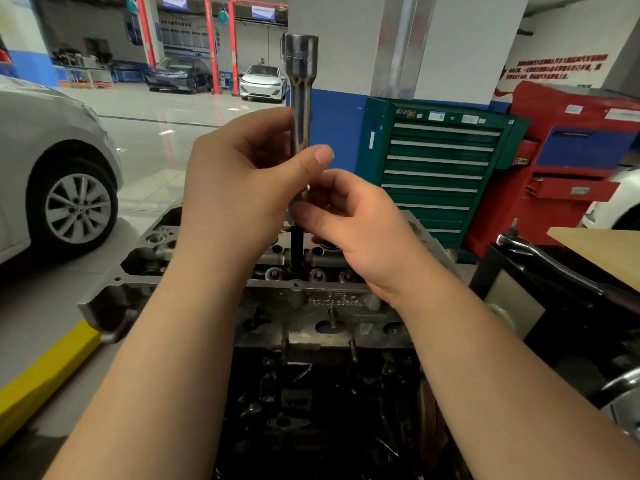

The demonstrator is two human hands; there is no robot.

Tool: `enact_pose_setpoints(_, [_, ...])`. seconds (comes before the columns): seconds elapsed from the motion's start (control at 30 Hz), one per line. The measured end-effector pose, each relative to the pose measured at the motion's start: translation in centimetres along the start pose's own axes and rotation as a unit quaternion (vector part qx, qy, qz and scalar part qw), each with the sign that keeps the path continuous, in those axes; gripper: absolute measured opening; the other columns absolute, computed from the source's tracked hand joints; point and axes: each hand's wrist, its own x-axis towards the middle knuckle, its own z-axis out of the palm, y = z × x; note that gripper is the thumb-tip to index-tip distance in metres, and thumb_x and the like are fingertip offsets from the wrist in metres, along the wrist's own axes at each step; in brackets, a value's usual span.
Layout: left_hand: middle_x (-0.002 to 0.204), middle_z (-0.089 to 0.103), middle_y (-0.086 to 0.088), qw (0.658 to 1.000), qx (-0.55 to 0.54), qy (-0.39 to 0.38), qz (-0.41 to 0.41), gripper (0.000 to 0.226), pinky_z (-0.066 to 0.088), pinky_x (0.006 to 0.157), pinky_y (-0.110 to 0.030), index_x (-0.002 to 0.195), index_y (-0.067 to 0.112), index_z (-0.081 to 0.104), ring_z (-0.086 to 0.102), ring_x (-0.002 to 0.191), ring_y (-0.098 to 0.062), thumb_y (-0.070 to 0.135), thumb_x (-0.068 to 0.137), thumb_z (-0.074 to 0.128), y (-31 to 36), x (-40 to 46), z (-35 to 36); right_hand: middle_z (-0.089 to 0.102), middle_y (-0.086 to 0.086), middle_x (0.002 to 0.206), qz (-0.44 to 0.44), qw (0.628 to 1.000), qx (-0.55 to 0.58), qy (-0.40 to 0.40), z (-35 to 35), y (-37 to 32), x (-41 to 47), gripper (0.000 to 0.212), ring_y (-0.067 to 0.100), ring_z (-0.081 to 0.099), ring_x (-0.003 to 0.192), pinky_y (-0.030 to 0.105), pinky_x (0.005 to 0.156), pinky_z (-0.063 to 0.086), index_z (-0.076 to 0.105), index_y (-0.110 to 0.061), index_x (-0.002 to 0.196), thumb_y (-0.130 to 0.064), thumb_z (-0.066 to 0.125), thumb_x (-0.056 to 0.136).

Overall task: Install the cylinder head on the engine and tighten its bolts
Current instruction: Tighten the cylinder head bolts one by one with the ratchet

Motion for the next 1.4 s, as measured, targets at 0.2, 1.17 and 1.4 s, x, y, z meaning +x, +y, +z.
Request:
enact_pose_setpoints(0.2, [0.097, 0.081, 0.001, 0.999, -0.024, 0.001, -0.030, 0.035, 0.065, 0.080, -0.051, 0.128, 0.023, 0.071, 0.078, 0.092, -0.019, 0.023, 0.094, 0.076, -0.42, 0.02, 0.36, 0.078, -0.003, 0.115, 0.008, 0.997, 0.044, -0.058, -0.16, -0.07, -0.19, 0.025, 0.018, 0.073, 0.112, 0.043, 0.103, 0.052, 0.074, -0.028, 0.116, -0.015, 0.061, 0.099])
enact_pose_setpoints(1.17, [0.096, 0.077, 0.003, 0.998, -0.049, 0.030, -0.015, 0.038, 0.063, 0.086, -0.040, 0.127, 0.021, 0.075, 0.075, 0.091, -0.017, 0.025, 0.089, 0.079, -0.65, 0.08, 0.46, 0.077, -0.007, 0.095, 0.033, 0.998, -0.029, -0.040, 0.05, -0.26, -0.20, 0.025, 0.012, 0.073, 0.083, 0.032, 0.066, 0.054, 0.066, -0.030, 0.106, -0.031, 0.079, 0.086])
enact_pose_setpoints(1.4, [0.088, 0.079, 0.000, 0.998, -0.034, 0.059, 0.020, 0.028, 0.062, 0.079, -0.031, 0.117, 0.022, 0.074, 0.077, 0.081, -0.018, 0.012, 0.091, 0.075, -0.78, 0.11, 0.20, 0.077, -0.008, 0.109, 0.037, 0.998, 0.006, -0.044, 0.12, -0.41, -0.37, 0.034, 0.014, 0.074, 0.099, 0.034, 0.067, 0.056, 0.066, -0.031, 0.125, -0.035, 0.071, 0.092])
